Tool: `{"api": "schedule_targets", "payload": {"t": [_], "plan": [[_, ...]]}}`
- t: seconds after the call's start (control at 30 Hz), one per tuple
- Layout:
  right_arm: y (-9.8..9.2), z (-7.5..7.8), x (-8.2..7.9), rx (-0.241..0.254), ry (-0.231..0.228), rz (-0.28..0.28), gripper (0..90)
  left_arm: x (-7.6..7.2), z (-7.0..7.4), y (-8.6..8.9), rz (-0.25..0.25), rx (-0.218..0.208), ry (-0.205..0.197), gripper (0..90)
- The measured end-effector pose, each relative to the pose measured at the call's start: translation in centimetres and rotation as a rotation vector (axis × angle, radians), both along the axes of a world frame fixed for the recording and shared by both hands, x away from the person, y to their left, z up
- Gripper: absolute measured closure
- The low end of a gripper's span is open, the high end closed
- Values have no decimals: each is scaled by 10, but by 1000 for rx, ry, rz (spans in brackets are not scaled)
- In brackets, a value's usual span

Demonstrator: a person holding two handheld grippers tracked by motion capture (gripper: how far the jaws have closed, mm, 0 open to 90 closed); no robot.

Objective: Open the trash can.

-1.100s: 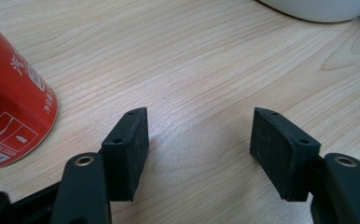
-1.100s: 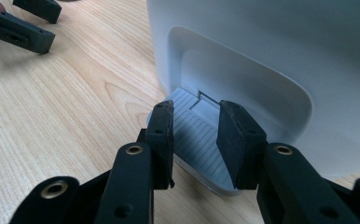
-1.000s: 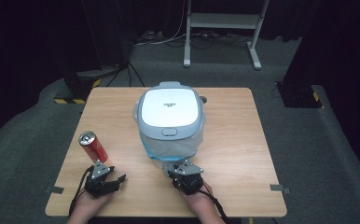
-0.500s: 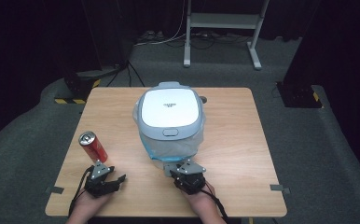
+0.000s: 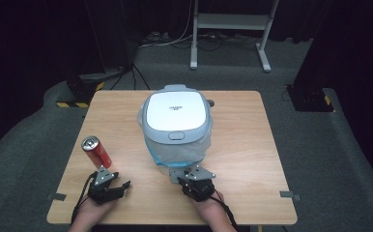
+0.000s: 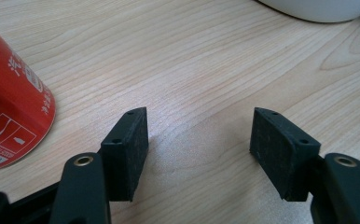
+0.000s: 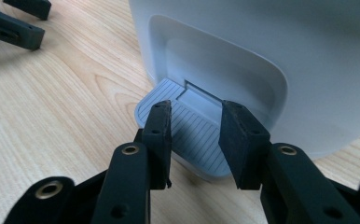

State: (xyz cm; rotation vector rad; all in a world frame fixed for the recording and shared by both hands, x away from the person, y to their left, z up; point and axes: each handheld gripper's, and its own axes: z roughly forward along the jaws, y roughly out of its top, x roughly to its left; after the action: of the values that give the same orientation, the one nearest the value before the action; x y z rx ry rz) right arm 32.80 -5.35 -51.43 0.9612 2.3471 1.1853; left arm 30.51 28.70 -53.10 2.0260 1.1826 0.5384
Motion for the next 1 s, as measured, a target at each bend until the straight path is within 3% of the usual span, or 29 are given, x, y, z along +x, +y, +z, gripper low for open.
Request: {"api": "schedule_targets", "payload": {"t": [0.23,0.43,0.53,1.0], "plan": [[5,-2,0,-36,-3,3,639,0,0,0,0,1,0,371],[12,-5,-1,-102,-8,-1,636,0,0,0,0,0,1,372],[9,-5,5,-61,53,-5,636,0,0,0,0,3,0,373],[12,-5,6,-66,51,-5,636,-4,6,6,9,-2,10,408]]}}
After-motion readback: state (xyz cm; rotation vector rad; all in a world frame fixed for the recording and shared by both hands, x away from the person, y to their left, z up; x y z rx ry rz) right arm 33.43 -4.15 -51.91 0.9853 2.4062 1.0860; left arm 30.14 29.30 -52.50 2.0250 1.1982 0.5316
